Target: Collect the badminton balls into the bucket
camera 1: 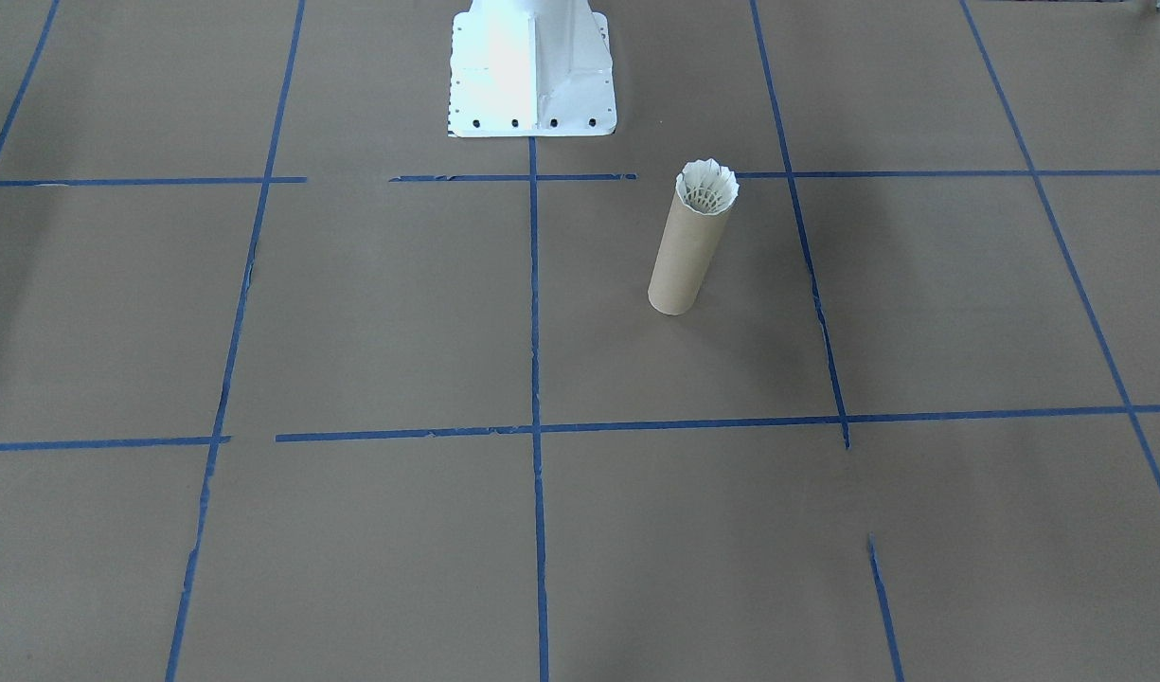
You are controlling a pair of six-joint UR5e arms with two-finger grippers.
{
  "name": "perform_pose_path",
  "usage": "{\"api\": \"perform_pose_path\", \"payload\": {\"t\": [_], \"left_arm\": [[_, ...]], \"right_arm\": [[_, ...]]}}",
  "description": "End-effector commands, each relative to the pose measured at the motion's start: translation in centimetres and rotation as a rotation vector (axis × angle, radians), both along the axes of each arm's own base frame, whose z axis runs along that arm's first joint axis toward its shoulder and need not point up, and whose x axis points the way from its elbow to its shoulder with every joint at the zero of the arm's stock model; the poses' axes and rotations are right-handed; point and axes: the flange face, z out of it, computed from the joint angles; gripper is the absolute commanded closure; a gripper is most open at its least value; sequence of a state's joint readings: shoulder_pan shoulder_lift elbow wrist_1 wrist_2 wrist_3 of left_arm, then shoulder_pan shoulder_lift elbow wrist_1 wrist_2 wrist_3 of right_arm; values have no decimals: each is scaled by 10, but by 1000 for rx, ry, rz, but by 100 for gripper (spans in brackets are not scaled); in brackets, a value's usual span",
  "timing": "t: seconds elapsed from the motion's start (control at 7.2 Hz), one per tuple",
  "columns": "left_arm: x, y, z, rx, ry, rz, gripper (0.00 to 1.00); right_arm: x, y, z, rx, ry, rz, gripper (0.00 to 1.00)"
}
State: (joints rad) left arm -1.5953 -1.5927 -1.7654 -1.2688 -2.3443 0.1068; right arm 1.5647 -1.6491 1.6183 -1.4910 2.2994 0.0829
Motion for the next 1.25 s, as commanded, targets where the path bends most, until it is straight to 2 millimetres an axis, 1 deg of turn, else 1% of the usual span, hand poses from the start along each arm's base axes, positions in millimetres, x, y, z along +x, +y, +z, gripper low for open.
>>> {"api": "perform_pose_path", "payload": {"t": [0.0,0.14,0.28,1.11], "left_arm": [[1,21,43,13,1,1,0],[1,24,71,50,0,-7,0],[1,20,75,48,-2,-9,0],[1,20,74,49,-1,-8,0]], "right_arm": [[0,0,0,-1,0,0,0],[0,0,0,0,0,0,0],[0,0,0,0,0,0,0],[0,0,0,0,0,0,0]]}}
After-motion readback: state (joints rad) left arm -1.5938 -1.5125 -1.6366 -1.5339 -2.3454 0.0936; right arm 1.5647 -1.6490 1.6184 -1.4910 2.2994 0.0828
